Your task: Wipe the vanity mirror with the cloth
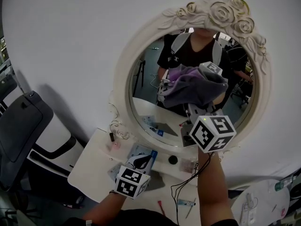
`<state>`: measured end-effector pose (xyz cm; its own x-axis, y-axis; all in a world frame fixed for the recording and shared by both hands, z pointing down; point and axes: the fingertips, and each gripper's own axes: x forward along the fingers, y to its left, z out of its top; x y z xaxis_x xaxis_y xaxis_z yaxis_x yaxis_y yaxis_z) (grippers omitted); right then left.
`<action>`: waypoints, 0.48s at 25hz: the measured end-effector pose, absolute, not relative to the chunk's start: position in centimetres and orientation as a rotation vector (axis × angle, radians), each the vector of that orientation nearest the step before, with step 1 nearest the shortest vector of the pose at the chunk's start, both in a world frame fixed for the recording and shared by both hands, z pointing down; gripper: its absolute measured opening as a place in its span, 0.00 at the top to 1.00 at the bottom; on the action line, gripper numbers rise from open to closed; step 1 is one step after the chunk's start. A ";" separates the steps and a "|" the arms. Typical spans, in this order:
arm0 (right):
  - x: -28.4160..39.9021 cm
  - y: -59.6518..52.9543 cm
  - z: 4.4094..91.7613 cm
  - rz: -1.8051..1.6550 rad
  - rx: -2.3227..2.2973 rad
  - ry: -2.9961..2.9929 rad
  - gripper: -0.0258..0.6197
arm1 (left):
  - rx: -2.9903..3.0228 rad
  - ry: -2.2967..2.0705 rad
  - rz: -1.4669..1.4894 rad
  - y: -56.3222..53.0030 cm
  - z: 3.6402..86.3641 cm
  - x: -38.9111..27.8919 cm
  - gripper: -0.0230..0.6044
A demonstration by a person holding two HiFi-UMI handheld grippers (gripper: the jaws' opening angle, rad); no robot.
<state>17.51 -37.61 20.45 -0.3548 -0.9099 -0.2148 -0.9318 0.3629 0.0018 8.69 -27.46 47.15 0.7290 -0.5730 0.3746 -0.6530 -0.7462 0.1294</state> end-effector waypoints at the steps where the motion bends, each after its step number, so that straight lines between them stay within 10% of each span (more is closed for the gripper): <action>1: 17.6 -37.6 21.8 0.165 -1.673 2.440 0.92 | 2.682 -0.965 0.460 -27.4 47.2 8.8 0.95; 12: 18.0 -37.8 32.5 -0.018 -1.782 2.461 0.92 | 2.663 -0.964 0.477 -27.6 47.9 8.8 0.95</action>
<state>17.99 -37.81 32.53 -0.3085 -0.9481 -0.0768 -0.9469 0.3138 -0.0700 8.77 -27.55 47.86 0.7244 -0.5671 0.3920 -0.6557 -0.7424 0.1374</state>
